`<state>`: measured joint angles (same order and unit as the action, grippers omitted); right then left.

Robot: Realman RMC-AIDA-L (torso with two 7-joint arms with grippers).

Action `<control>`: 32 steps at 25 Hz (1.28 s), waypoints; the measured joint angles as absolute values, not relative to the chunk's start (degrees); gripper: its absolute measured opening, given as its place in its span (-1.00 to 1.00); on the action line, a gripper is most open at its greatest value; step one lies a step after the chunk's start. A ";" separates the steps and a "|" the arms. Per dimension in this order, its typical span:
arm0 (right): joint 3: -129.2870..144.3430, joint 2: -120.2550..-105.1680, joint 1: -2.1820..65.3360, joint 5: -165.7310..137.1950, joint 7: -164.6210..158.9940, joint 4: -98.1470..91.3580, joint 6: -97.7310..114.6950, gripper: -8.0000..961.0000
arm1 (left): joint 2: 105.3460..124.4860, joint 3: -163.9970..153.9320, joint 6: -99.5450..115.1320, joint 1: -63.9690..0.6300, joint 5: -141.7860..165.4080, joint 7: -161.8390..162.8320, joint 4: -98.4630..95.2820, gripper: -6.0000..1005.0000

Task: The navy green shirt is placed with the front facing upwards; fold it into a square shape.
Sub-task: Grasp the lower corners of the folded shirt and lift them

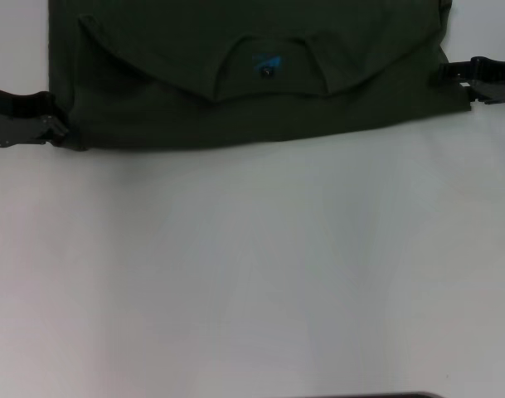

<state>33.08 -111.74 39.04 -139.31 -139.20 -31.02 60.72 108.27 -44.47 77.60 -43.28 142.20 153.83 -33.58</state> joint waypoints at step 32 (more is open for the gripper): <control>34.83 -111.93 39.41 -138.52 -137.63 -30.37 60.64 0.63 | 108.44 -44.42 77.51 -43.39 141.77 153.96 -33.81 -0.90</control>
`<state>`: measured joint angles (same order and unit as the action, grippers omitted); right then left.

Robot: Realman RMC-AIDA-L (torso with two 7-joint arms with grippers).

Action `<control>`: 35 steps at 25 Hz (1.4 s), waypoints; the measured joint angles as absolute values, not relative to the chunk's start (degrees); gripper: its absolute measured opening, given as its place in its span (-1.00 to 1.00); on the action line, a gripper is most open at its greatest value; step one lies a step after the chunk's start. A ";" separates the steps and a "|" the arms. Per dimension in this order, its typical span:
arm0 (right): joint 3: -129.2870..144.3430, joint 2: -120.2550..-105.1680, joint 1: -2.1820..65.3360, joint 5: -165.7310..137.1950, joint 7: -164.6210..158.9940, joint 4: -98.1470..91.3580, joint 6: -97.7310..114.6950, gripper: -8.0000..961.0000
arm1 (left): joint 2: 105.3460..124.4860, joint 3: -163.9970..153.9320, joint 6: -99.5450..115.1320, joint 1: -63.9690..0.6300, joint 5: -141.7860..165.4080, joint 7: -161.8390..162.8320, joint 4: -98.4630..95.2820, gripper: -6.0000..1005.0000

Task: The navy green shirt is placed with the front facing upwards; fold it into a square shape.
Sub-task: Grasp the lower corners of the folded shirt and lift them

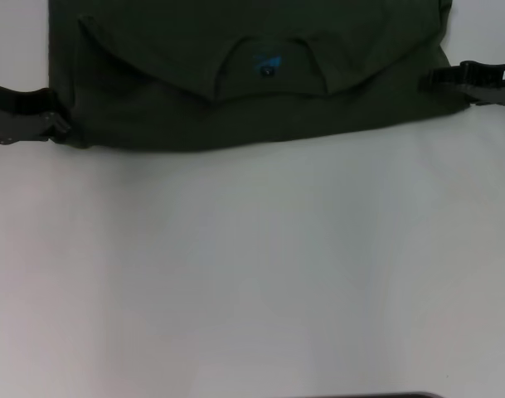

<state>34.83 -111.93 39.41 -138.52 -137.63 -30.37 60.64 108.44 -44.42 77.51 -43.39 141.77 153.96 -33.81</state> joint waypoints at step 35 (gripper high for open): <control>36.77 -107.66 37.27 -141.74 -139.98 -34.35 77.78 -0.88 | 106.76 -44.44 83.81 -43.42 142.15 151.24 -34.43 -0.90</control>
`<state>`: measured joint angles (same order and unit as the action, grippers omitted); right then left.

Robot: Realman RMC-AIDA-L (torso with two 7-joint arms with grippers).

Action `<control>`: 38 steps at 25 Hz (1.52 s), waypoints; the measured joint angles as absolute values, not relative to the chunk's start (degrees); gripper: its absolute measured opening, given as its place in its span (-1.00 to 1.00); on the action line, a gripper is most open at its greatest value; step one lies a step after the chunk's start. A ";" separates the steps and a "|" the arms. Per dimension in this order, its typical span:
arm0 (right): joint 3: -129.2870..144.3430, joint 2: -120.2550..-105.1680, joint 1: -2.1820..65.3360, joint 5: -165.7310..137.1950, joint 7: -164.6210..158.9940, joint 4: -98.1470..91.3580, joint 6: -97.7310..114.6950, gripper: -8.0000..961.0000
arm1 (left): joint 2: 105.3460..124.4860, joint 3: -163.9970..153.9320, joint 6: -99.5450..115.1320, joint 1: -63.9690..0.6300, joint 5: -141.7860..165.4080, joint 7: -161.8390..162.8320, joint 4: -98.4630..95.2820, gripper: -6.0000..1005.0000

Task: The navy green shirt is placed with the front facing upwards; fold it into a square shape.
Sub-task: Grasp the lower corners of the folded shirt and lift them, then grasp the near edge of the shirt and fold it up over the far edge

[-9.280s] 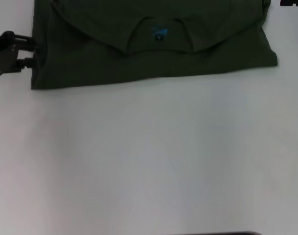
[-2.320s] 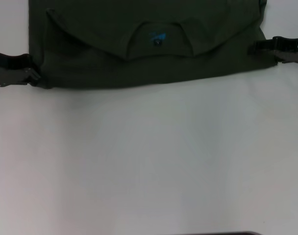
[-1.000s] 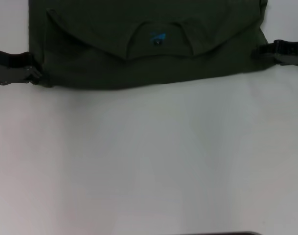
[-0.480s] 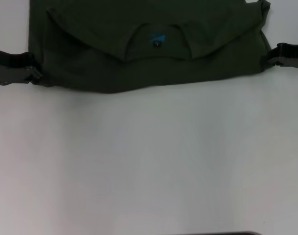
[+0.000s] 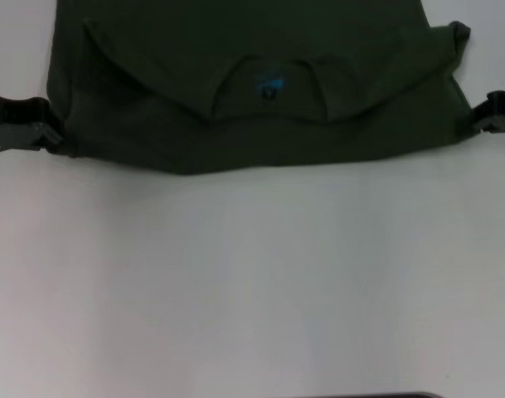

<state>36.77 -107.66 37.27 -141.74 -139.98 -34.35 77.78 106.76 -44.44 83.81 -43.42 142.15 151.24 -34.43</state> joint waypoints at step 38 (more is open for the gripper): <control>38.29 -105.42 35.10 -147.82 -138.24 -48.91 113.95 -0.90 | 106.96 -46.25 117.89 -41.43 155.30 145.47 -47.34 -0.90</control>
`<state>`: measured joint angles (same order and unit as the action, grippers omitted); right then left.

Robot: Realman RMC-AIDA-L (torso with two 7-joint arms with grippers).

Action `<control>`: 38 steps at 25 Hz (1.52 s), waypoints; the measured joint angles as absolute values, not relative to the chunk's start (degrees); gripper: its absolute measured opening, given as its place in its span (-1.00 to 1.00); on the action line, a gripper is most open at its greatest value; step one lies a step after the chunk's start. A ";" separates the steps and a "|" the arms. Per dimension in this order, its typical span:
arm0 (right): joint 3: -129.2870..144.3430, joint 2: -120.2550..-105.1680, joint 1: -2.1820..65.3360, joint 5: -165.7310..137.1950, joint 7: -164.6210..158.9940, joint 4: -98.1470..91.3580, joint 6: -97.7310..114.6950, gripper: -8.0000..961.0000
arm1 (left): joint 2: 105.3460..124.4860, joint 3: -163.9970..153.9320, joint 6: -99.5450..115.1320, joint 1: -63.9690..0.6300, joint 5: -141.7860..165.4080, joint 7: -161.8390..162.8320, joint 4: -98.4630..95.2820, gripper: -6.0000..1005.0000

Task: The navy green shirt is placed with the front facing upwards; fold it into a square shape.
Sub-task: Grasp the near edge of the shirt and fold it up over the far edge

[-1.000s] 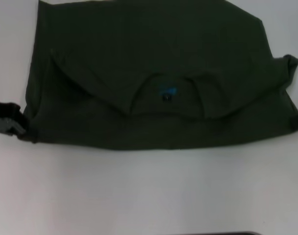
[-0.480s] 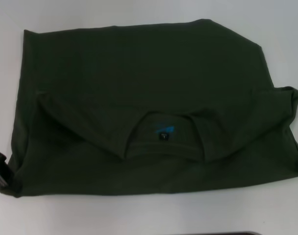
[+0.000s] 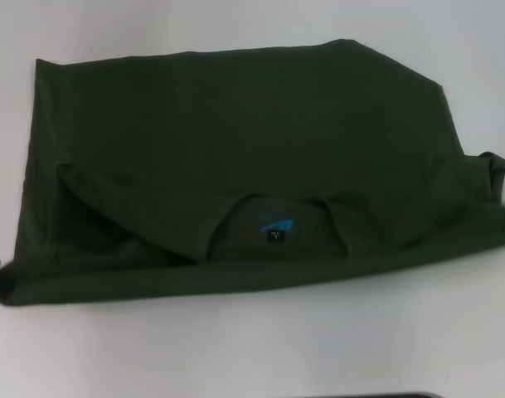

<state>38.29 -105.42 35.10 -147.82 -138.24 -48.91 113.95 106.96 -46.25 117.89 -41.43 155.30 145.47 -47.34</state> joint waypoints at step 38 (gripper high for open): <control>26.83 -101.19 37.35 -138.71 -139.88 -47.73 107.70 -0.90 | 105.04 -31.65 109.36 -45.23 152.54 144.94 -52.33 -0.90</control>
